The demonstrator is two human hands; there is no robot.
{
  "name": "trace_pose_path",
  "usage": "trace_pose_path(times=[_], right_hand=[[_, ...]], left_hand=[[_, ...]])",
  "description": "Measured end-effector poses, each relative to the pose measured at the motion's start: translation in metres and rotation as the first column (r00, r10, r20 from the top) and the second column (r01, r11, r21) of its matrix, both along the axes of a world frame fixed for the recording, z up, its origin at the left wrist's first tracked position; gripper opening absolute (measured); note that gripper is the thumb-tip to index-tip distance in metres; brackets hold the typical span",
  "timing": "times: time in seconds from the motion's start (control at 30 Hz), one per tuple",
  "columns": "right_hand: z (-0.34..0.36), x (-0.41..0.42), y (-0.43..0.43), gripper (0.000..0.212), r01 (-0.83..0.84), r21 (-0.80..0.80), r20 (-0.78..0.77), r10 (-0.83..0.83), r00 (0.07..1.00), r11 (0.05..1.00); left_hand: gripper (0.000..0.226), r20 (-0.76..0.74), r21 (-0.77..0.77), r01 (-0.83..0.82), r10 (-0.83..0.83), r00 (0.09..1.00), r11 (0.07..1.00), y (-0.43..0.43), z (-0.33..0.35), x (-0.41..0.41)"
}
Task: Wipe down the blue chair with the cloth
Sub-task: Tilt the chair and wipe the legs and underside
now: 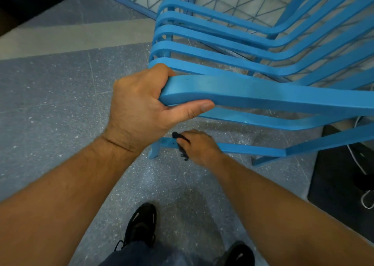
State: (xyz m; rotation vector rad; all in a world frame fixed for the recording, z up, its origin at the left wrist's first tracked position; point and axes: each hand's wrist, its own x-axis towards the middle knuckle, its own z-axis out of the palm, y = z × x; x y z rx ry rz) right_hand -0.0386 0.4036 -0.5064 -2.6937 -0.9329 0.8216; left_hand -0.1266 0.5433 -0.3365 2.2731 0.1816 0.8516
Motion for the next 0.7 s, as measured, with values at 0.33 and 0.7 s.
trace_pose_path(times=[0.33,0.7], right_hand=[[-0.004,0.017,-0.059,0.035,0.032,0.037,0.081,-0.035,0.996,0.999],[-0.011,-0.017,-0.030,0.022,-0.110,0.039,0.403,0.085,0.911,0.993]], left_hand=[[0.057,-0.027,0.021,0.005,-0.005,1.000,1.000,0.002,0.000,-0.001],[0.059,0.003,0.043,-0.025,0.025,1.000,0.999,-0.001,-0.002,0.000]])
